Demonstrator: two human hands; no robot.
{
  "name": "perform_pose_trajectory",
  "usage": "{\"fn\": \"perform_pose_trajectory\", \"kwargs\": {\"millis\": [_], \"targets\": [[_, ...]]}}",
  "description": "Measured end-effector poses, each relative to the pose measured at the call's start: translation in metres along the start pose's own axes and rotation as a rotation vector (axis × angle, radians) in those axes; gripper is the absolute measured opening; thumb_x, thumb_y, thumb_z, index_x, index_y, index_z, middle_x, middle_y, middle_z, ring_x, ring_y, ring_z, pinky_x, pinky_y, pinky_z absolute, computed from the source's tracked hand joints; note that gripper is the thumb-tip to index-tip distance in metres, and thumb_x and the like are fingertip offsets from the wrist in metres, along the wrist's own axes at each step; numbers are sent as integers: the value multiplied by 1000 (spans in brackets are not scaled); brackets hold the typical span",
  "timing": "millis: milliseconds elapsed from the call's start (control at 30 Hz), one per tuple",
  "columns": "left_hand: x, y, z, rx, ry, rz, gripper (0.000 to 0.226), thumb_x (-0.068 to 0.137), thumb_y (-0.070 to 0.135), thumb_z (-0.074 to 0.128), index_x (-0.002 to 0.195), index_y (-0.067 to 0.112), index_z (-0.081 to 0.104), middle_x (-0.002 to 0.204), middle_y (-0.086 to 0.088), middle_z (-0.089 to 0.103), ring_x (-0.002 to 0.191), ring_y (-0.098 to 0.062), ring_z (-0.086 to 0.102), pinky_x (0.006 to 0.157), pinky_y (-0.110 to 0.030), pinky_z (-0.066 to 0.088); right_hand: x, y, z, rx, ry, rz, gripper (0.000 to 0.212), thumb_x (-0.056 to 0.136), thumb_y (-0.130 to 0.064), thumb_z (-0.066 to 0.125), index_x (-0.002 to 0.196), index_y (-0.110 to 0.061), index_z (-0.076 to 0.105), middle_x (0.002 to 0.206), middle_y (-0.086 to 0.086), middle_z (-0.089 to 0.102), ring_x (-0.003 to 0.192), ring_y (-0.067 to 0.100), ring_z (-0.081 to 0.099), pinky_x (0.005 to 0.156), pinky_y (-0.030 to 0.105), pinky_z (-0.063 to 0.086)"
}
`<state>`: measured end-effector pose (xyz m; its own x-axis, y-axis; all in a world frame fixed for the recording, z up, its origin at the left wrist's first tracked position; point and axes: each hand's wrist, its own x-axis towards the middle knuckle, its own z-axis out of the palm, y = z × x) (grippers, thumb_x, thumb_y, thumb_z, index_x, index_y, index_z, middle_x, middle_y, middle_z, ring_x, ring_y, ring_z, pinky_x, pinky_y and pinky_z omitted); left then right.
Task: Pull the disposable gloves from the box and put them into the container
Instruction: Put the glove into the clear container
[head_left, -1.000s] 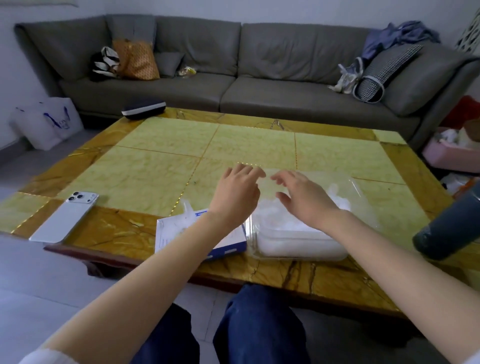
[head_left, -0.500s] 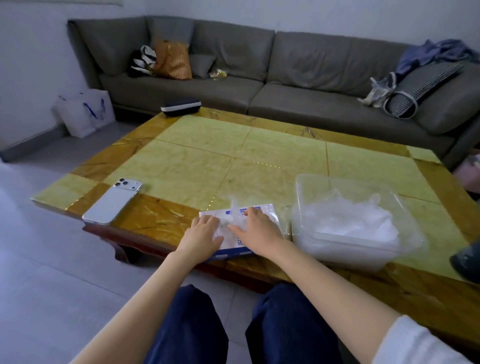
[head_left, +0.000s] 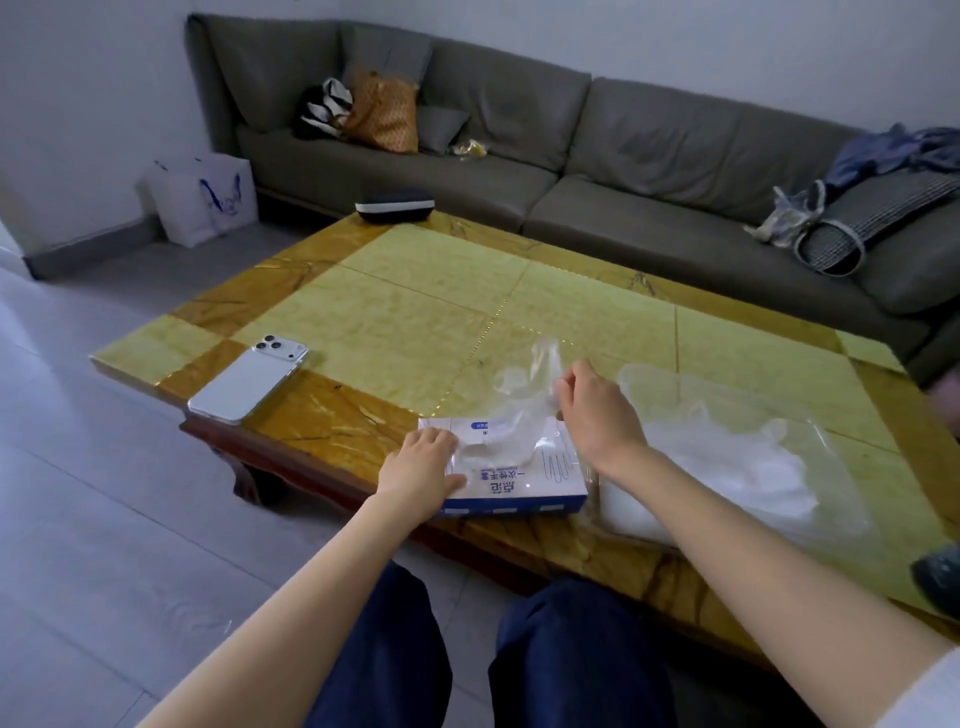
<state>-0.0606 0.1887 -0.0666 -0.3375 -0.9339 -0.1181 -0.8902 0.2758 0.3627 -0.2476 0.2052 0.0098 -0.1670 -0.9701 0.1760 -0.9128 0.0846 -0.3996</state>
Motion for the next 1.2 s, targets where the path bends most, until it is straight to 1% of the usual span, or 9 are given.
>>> {"fn": "perform_pose_trajectory", "kwargs": {"millis": [267,433,533,633,800,867,967,1033,1200], "targets": [[3,2,-12,-195,-86,9,58,88,24,63,139,17,35,142,-7,37,129,-24,35,105,-38,37,1,-1,-56,37,85,-70,17,100,-18,38,99,-12,54,90,4,65,79,21,64,72,43,56],[-12,39,-45,-526,315,158,55,87,22,64,135,16,37,135,-2,41,123,-14,41,98,-21,31,-19,-7,-73,-121,-2,-142,17,99,-23,43,108,-13,55,92,3,66,78,18,63,69,34,55],[-28,75,-61,-448,425,398,65,78,31,73,134,20,40,131,3,41,119,-10,39,99,-24,28,-27,-14,-70,-136,-23,-167,21,99,-24,46,116,-14,51,97,3,65,79,17,62,64,26,50],[-32,94,-63,-281,461,439,55,78,34,71,127,24,47,122,6,51,116,-12,43,101,-29,29,-33,-21,-71,-42,1,-201,25,97,-21,49,121,-15,49,98,2,66,79,16,63,67,27,53],[-30,99,-75,-531,379,295,28,84,18,68,109,15,57,93,2,62,90,-14,58,80,-23,42,-36,-12,-76,430,20,-140,22,96,-22,51,116,-14,45,91,4,67,72,5,65,60,18,54],[-26,99,-81,-581,294,281,28,83,20,70,108,13,60,97,3,63,88,-12,59,81,-21,46,-33,1,-75,645,6,-30,36,92,-32,53,119,-11,42,105,8,66,85,8,65,72,20,55],[-24,100,-88,-748,136,258,34,81,20,71,112,14,57,93,8,63,81,-3,62,81,-18,51,-32,20,-70,727,-225,95,91,70,-68,57,132,-5,39,132,10,54,118,17,53,105,39,41],[-25,102,-90,-902,54,285,31,80,15,70,109,10,59,88,5,68,75,0,65,76,-13,51,-36,31,-64,770,-397,76,102,59,-80,57,124,-2,50,130,12,56,121,22,52,107,37,37],[-23,97,-90,-959,5,302,20,82,12,68,100,8,62,79,2,69,70,-5,67,74,-12,51,-40,40,-60,1041,-509,132,39,81,-26,66,118,-16,61,95,-9,72,92,2,66,81,17,49]]}}
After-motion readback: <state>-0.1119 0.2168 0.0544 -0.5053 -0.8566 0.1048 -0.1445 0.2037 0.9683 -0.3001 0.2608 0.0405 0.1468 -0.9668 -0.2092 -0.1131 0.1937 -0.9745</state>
